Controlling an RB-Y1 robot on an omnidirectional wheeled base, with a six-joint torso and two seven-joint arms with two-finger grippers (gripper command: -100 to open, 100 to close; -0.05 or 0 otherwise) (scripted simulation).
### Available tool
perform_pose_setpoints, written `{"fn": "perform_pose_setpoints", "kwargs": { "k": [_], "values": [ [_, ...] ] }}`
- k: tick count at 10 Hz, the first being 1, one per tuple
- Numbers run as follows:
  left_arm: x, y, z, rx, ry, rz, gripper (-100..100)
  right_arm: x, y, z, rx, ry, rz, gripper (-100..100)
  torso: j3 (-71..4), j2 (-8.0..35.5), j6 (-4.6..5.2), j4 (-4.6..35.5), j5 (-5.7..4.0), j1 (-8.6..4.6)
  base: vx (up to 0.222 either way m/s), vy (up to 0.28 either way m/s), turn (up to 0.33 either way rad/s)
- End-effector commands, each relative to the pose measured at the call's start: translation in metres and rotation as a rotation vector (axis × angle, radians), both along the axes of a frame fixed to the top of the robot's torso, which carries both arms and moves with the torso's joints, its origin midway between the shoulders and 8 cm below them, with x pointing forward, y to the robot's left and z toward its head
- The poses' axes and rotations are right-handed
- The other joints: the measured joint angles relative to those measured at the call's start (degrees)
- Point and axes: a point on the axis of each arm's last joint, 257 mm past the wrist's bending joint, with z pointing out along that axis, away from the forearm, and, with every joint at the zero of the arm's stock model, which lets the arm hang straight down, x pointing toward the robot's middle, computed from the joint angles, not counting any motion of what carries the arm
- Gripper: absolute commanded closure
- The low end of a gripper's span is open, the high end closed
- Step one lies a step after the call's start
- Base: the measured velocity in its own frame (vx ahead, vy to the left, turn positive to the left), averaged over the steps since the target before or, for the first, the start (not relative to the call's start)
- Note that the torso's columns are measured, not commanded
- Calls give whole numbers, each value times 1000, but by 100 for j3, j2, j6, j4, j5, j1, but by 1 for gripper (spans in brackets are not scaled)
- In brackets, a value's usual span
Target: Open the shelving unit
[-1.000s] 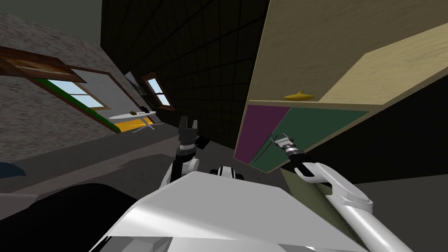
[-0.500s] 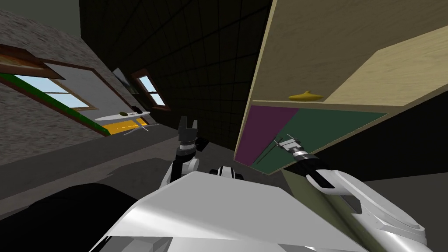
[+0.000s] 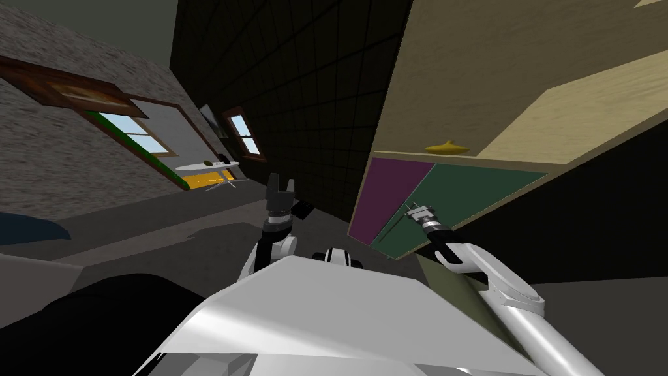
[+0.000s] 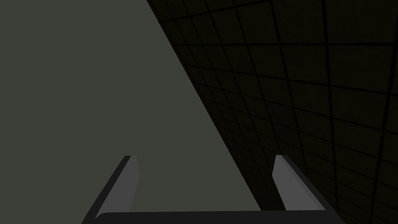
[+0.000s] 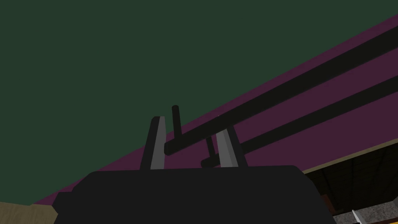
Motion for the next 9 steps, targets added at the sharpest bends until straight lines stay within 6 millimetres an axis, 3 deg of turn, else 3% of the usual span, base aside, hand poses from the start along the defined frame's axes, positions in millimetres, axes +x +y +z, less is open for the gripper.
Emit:
{"fn": "perform_pose_setpoints", "kwargs": {
  "k": [1, 2, 4, 5, 7, 8, 9],
  "values": [
    [0, 0, 0, 0, 0, 0, 0, 8, -16, -6, 5, 9, -44, 100, -19, -27, 15, 3, 13, 4, 1, 16, 3],
    [0, 0, 0, 0, 0, 0, 0, 22, -4, -21, 15, 18, -54, 100, -26, -36, 26, -4, 12, 3, -97, -82, 82],
    [0, 0, 0, 0, 0, 0, 0, 33, -14, -14, 21, 6, -83, 100, -1, 2, 7, -12, -14, -24, -119, -81, 84],
    [0, 0, 0, 0, 0, 0, 0, 49, 5, -21, 27, 6, -84, 100, -6, -9, 33, -10, -6, -16, -146, -133, 90],
    [0, 0, 0, 0, 0, 0, 0, 62, 1, -10, 33, -12, -100, 100, -1, 2, 33, -6, -10, -33, -114, -96, 76],
    [0, 0, 0, 0, 0, 0, 0, 60, -6, -20, 35, 7, -114, 100, -14, -20, 54, -5, 3, -19, -9, 8, -1],
    [0, 0, 0, 0, 0, 0, 0, 80, 19, -20, 38, -2, -105, 100, -27, -38, 63, -13, 3, -24, -118, -75, 52]
  ]
}}
